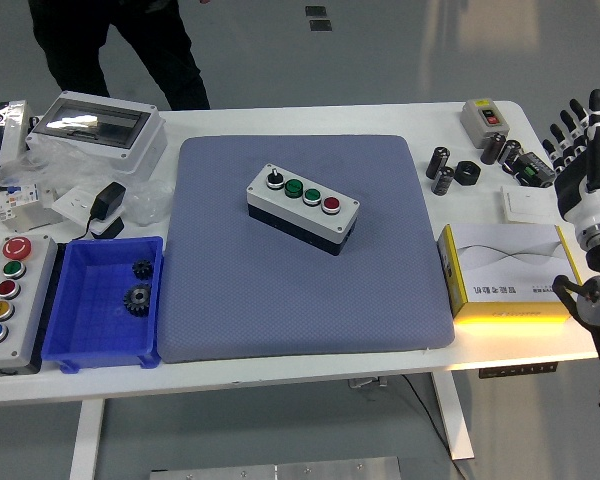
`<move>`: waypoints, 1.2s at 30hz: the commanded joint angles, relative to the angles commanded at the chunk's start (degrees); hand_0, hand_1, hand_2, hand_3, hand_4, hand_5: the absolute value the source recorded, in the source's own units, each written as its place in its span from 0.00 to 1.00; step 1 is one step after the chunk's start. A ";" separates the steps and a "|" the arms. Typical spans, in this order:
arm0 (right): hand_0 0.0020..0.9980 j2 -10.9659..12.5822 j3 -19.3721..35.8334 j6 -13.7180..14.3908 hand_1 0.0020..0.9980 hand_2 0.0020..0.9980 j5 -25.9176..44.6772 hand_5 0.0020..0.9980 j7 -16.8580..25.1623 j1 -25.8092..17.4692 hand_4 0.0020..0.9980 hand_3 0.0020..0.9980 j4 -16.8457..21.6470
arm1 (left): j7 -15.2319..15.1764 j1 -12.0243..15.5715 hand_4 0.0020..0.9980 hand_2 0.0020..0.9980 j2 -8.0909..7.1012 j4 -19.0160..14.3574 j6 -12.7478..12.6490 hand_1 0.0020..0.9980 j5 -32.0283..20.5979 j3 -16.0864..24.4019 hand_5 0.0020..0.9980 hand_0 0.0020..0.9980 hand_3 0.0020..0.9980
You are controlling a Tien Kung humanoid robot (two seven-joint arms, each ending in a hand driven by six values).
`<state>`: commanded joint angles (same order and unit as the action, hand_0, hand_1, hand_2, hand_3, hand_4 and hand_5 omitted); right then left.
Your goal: Pick up the button,place it on the desk,press the button,press the button
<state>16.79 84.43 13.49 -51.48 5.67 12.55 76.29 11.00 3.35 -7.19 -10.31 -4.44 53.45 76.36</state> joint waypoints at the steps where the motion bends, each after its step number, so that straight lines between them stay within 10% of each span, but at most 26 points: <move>1: 1.00 0.05 -0.10 1.04 1.00 1.00 -2.06 1.00 -0.35 0.09 1.00 1.00 0.33 | 0.00 0.00 0.82 0.62 -0.01 0.00 0.00 0.63 0.00 0.00 0.26 0.66 0.70; 25: 1.00 -1.26 -4.00 12.69 1.00 1.00 -50.55 1.00 -6.76 -0.40 1.00 1.00 6.54 | 0.28 0.12 0.82 0.62 -0.19 0.00 0.02 0.63 -0.01 -0.15 0.26 0.66 0.70; 36: 1.00 -0.85 -10.41 13.07 1.00 1.00 -52.86 0.97 -8.16 0.81 1.00 1.00 8.45 | 0.38 -0.28 0.83 0.62 -0.76 0.00 -0.14 0.63 0.22 -0.08 0.26 0.66 0.70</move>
<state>15.94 74.02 26.56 -104.34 -2.50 13.36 84.74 11.37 3.07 -7.95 -10.31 -4.58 53.67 76.28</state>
